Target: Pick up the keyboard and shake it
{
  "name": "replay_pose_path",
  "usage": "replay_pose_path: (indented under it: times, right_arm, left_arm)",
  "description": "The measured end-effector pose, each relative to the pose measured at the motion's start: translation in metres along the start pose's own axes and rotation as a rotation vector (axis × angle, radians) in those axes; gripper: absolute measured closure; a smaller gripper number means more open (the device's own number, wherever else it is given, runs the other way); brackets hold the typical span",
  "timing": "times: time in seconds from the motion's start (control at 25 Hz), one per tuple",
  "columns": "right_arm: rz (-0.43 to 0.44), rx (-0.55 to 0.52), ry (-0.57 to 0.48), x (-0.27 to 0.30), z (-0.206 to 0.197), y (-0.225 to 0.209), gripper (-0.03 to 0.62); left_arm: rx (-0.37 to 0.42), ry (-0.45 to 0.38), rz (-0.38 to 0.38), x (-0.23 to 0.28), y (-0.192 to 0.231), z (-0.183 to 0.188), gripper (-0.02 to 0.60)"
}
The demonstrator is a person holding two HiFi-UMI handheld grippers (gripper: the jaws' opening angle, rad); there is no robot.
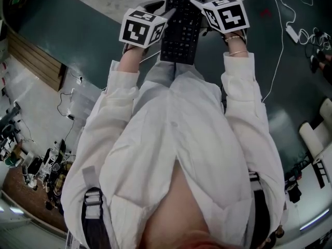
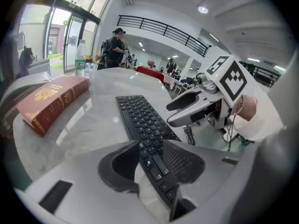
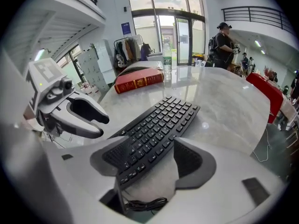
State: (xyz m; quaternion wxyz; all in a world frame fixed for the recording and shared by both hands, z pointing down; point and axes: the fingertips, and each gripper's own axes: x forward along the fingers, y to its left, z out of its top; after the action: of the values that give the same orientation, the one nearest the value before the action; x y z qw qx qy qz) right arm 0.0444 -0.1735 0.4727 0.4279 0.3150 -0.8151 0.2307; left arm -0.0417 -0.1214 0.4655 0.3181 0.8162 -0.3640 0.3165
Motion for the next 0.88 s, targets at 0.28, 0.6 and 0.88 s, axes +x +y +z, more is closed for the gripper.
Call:
replay_pose_path:
  times: [0.28,0.6,0.88]
  right_arm:
    - [-0.023,-0.037,-0.124,-0.049,0.032,0.016,0.292]
    - [-0.081,-0.130,-0.312,-0.103,0.072,0.034,0.405]
    - [-0.141,-0.171,-0.585,-0.161,0.115,0.052,0.543]
  left_arm:
    - [0.060,-0.105,-0.009,-0.035,-0.013,0.033,0.458]
    - [0.124,-0.305,-0.009,-0.076,-0.024,0.080,0.532]
    - [0.171,-0.490,-0.033,-0.120,-0.043,0.122,0.546]
